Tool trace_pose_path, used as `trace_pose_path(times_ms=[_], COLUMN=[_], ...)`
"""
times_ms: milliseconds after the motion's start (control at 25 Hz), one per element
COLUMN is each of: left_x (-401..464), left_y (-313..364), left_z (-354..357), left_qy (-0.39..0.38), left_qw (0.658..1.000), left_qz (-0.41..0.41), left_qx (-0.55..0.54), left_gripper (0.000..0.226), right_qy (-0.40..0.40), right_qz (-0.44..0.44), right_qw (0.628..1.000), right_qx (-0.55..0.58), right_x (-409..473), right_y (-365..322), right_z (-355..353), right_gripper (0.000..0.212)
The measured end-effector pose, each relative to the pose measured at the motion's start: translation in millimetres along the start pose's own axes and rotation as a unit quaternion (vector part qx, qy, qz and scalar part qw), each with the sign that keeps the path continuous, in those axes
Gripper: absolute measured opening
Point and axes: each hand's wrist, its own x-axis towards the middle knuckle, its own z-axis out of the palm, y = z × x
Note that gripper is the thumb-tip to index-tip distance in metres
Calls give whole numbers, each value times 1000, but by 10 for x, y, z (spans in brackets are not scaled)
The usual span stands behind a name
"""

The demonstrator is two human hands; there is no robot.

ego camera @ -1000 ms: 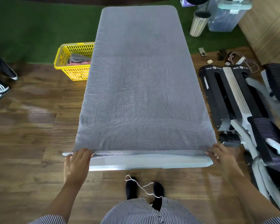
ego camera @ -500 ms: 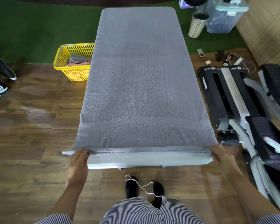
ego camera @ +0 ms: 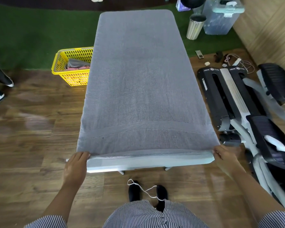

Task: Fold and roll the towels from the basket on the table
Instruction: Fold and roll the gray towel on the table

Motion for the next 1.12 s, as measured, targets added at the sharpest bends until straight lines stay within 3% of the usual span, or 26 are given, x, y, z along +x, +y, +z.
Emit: trace_pose_path(times_ms=[40, 200, 360, 640, 840, 960, 1080, 1120], left_x=[-5, -153, -134, -149, -44, 116, 154, 148], left_y=[-44, -290, -358, -211, -332, -321, -257, -239], left_z=[13, 57, 47, 17, -48, -5, 19, 28], left_qy=[-3, -34, 14, 19, -7, -8, 47, 66], left_qw=[1000, 995, 991, 999, 994, 994, 993, 992], left_qz=[16, 77, 131, 14, 58, 49, 50, 47], left_qx=[-18, -48, -30, 44, 94, 102, 98, 100], left_gripper=[8, 43, 30, 52, 57, 49, 11, 12], right_qy=[11, 36, 41, 23, 11, 19, 57, 77], right_qz=[10, 6, -4, 26, 36, 38, 4, -13], right_qw=[1000, 999, 999, 999, 999, 999, 998, 996], right_qx=[3, 5, -3, -6, -32, -33, -35, -36], right_x=[11, -10, -45, -43, 54, 146, 172, 172], right_y=[-12, 5, 83, 76, 42, 20, 20, 30], right_z=[0, -8, -5, -49, -92, -74, -26, -7], right_gripper=[12, 12, 21, 15, 7, 9, 8, 6])
